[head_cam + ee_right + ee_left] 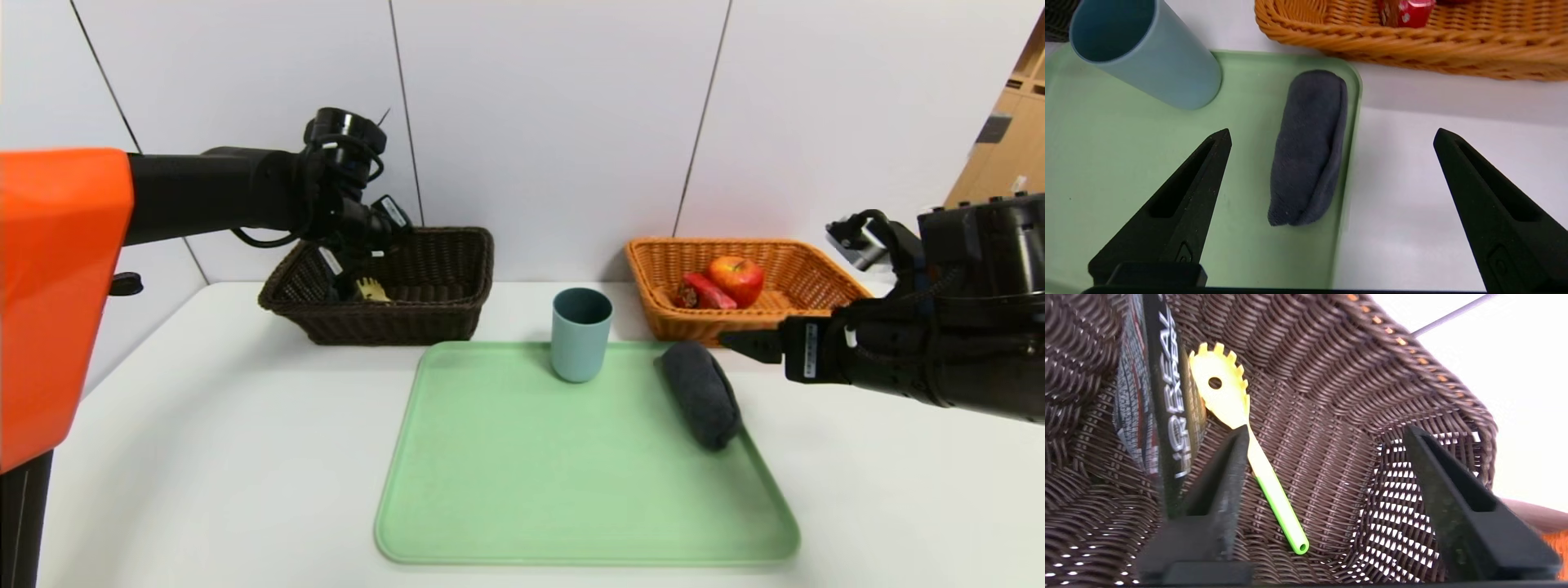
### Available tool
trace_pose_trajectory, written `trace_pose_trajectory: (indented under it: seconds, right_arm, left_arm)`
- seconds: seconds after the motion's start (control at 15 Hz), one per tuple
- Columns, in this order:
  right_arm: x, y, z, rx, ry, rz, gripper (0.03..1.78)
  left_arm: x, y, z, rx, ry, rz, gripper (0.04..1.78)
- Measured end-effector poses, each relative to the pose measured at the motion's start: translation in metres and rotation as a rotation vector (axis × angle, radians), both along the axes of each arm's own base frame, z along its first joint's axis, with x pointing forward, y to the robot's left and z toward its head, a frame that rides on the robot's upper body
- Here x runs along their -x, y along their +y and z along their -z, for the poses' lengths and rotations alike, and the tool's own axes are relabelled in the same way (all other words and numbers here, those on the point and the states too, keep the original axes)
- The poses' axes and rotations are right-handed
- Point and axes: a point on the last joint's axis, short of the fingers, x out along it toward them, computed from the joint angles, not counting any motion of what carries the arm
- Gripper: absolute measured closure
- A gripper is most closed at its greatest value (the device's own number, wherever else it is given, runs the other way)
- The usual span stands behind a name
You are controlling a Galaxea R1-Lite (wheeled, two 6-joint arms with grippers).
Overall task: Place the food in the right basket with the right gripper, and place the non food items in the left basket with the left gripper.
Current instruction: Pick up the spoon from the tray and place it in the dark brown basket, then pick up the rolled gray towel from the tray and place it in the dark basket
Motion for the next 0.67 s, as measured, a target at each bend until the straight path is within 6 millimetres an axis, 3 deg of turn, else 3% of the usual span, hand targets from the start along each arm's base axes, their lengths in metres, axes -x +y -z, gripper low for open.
trace_pose_trajectory:
  seconds: [0.33, 0.67]
  right_arm:
    - [-0.011, 0.023, -0.013, 0.029, 0.130, -0.037, 0.10]
    - [-0.026, 0.034, 0.005, 0.110, 0.328, -0.010, 0.10]
  left_arm:
    - [0.030, 0.007, -0.044, -0.052, -0.093, 0.055, 0.30]
    - [0.085, 0.022, -0.070, -0.234, -0.125, 0.232, 0.21]
